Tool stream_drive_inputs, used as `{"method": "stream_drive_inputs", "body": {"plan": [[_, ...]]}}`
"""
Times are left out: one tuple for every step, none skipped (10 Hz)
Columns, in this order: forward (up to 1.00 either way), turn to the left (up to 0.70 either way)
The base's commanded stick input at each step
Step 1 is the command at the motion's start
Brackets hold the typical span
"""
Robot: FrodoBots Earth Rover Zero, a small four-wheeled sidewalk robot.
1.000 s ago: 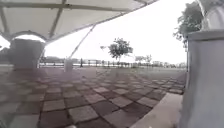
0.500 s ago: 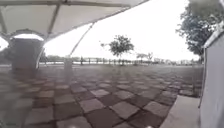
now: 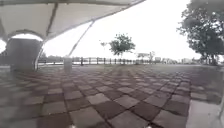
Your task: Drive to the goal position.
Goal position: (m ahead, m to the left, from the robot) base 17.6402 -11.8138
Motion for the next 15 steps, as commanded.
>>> {"method": "stream_drive_inputs", "body": {"plan": [[0.7, -0.35], [0.7, -0.35], [0.7, -0.35], [0.7, -0.35], [0.7, -0.35], [0.7, -0.35], [0.7, -0.35], [0.7, -0.35], [0.7, -0.35], [0.7, -0.35], [0.7, -0.35], [0.81, -0.34], [0.85, -0.34], [0.85, -0.34], [0.85, -0.34]]}}
